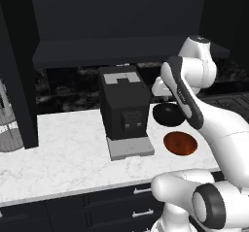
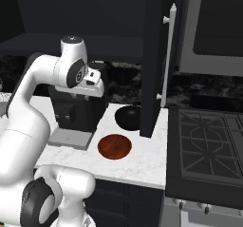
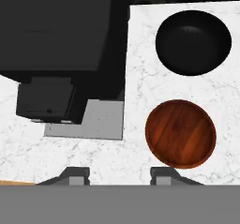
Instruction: Pick up the bowls on the counter and stack them on top of one another in the open cabinet. Place the smaller bowl on top of the larger bowl.
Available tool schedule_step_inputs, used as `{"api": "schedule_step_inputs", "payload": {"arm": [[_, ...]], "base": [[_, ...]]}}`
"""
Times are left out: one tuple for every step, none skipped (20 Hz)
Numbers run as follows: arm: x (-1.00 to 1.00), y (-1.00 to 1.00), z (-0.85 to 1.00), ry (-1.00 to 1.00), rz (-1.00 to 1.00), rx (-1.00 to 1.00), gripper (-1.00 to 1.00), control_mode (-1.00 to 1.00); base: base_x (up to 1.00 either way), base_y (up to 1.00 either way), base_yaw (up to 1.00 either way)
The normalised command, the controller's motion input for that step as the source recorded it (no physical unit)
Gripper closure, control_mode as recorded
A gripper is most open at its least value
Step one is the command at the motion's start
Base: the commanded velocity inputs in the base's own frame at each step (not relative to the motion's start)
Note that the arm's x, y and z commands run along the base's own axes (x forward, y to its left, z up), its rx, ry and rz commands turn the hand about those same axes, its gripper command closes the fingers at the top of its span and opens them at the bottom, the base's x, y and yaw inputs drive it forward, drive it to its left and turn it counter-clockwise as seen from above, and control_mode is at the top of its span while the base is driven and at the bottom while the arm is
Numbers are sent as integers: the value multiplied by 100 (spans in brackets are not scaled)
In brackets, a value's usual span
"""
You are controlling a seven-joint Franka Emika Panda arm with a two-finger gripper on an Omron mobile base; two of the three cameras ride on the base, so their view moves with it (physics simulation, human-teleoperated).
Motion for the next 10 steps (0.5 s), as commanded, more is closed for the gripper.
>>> {"api": "schedule_step_inputs", "payload": {"arm": [[-4,0,0,0,0,0,-100,-100],[-12,0,0,0,0,0,-100,-100],[-20,0,0,0,0,0,-100,-100],[-36,0,0,0,0,0,-100,-100],[-52,-4,0,0,0,0,-100,-100],[-68,-9,0,-5,0,0,-100,-100],[-67,-22,0,-2,0,0,-100,-100],[-69,-14,0,-1,0,0,-100,-100],[-71,-19,0,-2,0,0,-100,-100],[-75,-16,-4,0,0,0,-100,-100]], "base": [[0,0,0],[0,0,0],[0,0,0],[0,0,0],[0,0,0],[0,0,0],[0,0,0],[0,0,0],[0,0,0],[0,0,0]]}}
